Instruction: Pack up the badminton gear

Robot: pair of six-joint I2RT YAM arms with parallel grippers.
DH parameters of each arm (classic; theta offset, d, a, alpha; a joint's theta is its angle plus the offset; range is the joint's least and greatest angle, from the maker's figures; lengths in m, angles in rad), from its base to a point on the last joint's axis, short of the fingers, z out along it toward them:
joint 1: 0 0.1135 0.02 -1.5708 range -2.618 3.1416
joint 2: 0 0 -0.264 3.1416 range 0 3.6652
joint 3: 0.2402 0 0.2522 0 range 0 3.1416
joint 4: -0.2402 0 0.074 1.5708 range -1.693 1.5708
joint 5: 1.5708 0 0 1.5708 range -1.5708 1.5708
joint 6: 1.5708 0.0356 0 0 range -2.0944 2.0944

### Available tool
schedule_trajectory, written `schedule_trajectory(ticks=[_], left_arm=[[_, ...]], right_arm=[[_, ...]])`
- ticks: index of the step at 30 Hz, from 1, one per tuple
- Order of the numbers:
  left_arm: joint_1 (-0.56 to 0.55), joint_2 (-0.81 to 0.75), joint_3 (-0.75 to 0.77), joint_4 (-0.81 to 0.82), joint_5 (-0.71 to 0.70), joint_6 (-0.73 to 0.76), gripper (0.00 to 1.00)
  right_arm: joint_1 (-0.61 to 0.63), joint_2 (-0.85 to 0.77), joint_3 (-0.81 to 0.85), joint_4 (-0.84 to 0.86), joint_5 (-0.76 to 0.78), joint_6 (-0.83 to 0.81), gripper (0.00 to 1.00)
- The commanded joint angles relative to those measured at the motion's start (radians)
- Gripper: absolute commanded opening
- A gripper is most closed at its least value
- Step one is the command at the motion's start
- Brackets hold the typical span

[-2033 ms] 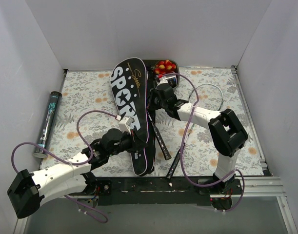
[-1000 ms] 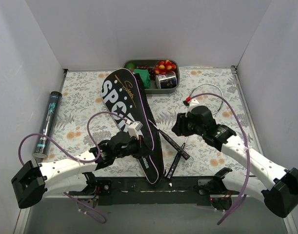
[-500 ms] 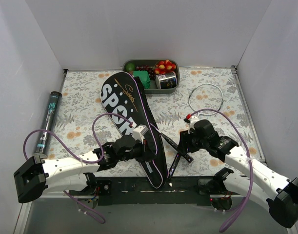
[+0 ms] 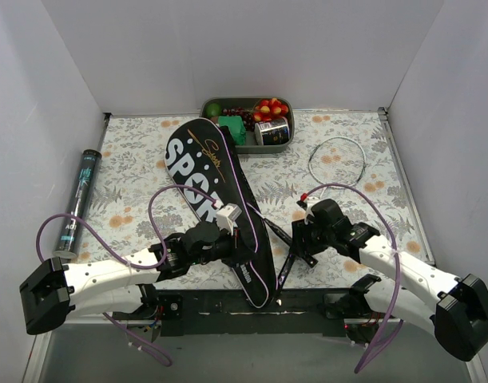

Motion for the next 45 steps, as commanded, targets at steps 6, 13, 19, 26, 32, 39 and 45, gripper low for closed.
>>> schedule_trajectory(ticks=[6, 13, 19, 26, 32, 39, 45], left_arm=[[-0.011, -0.032, 0.030, 0.043, 0.025, 0.025, 0.00], [-0.012, -0.006, 0.021, 0.055, 0.039, 0.028, 0.00], [-0.034, 0.040, 0.005, 0.081, 0.046, 0.046, 0.00], [-0.096, 0.131, 0.005, 0.121, 0.025, 0.063, 0.00], [-0.142, 0.174, 0.022, 0.181, 0.009, 0.061, 0.00], [-0.187, 0.142, 0.048, 0.184, -0.006, 0.063, 0.00], [-0.227, 0.103, 0.047, 0.151, -0.056, 0.058, 0.00]], right_arm=[[-0.001, 0.025, -0.012, 0.054, -0.035, -0.001, 0.44], [0.000, 0.020, 0.015, 0.028, -0.044, 0.003, 0.01], [0.006, -0.027, 0.097, -0.019, -0.105, 0.022, 0.01], [0.066, -0.064, 0.204, -0.058, -0.189, 0.094, 0.01], [0.222, -0.035, 0.201, -0.004, -0.125, 0.218, 0.01], [0.355, 0.039, 0.169, 0.117, -0.056, 0.322, 0.01], [0.422, 0.109, 0.186, 0.174, -0.019, 0.396, 0.01]])
